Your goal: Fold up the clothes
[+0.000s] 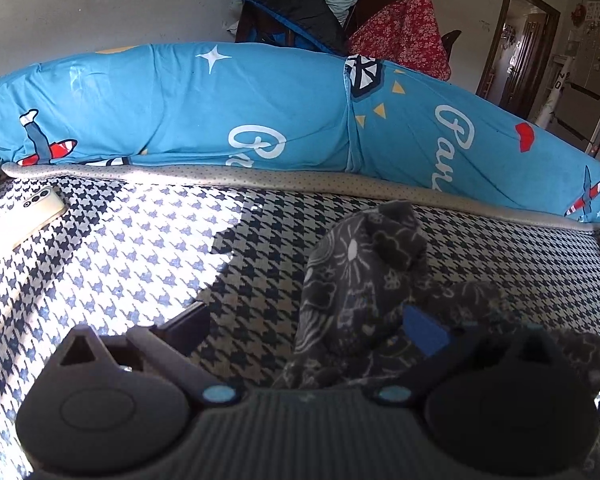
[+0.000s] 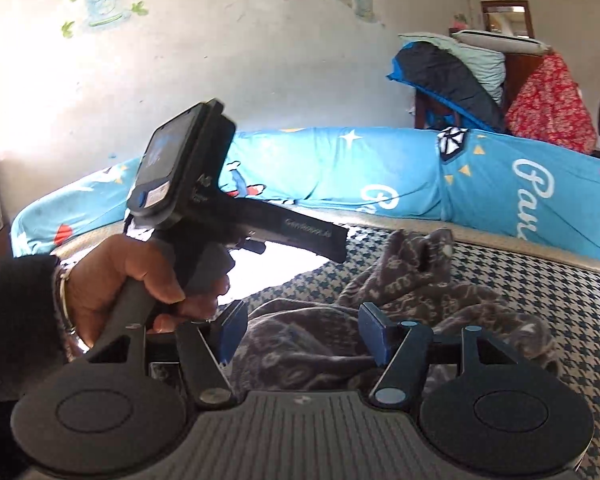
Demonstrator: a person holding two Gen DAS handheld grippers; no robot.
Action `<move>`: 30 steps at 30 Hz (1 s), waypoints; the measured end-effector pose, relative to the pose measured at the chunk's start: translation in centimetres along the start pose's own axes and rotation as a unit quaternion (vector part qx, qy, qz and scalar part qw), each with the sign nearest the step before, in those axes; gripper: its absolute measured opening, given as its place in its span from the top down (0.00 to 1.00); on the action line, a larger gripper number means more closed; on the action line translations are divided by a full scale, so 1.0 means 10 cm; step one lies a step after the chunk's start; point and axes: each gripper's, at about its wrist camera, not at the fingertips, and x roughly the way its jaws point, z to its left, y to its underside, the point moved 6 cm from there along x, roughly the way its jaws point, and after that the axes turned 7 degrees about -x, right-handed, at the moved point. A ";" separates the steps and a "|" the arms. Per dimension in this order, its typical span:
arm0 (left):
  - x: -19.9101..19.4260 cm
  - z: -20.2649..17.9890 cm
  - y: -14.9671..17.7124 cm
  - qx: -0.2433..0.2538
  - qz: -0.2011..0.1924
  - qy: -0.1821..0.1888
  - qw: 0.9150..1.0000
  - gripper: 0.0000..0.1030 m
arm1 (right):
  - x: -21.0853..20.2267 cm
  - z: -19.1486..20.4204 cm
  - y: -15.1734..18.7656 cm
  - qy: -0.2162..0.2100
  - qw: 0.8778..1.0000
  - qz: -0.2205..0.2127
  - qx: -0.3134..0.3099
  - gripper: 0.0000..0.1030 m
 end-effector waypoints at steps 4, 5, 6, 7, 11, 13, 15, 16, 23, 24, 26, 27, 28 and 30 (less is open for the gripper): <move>0.10 -0.14 0.07 0.018 0.013 0.011 1.000 0.00 | -0.13 -0.36 -0.05 0.062 0.996 -0.005 0.058 0.34; 0.12 -0.17 0.10 0.023 0.017 0.013 1.000 0.00 | -0.19 -0.45 -0.04 0.076 0.994 -0.004 0.076 0.31; 0.14 -0.21 0.13 0.028 0.022 0.015 0.999 0.00 | -0.23 -0.55 -0.02 0.087 0.992 -0.001 0.096 0.29; 0.15 -0.23 0.16 0.036 0.025 0.017 0.999 0.00 | -0.25 -0.64 0.01 0.094 0.989 0.006 0.117 0.28; 0.15 -0.34 0.29 0.078 0.028 0.012 0.997 0.00 | -0.32 -0.89 0.23 0.111 0.975 0.043 0.186 0.24; 0.18 -0.38 0.36 0.092 0.037 0.013 0.995 0.00 | -0.32 -0.95 0.35 0.105 0.969 0.067 0.211 0.22; 0.23 -0.41 0.46 0.101 0.057 0.019 0.993 0.00 | -0.27 -0.97 0.47 0.091 0.964 0.087 0.234 0.18; 0.26 -0.42 0.51 0.105 0.068 0.022 0.992 0.00 | -0.23 -0.97 0.50 0.083 0.962 0.092 0.244 0.17; 0.34 -0.42 0.66 0.112 0.084 0.018 0.990 0.00 | 0.01 -1.12 0.64 0.069 0.934 0.103 0.335 0.07; 0.36 -0.41 0.67 0.106 0.090 0.021 0.990 0.00 | 0.05 -1.15 0.67 0.067 0.927 0.108 0.352 0.05; 0.39 -0.38 0.70 0.094 0.101 0.026 0.990 0.00 | 0.13 -1.21 0.72 0.064 0.916 0.120 0.377 0.04; 0.40 -0.38 0.72 0.090 0.105 0.028 0.990 0.00 | 0.17 -1.23 0.74 0.063 0.911 0.126 0.386 0.04; 0.41 -0.37 0.72 0.088 0.107 0.028 0.990 0.00 | 0.20 -1.25 0.77 0.063 0.907 0.132 0.395 0.04; 0.42 -0.38 0.74 0.091 0.107 0.027 0.990 0.00 | 0.27 -1.29 0.81 0.061 0.898 0.141 0.412 0.03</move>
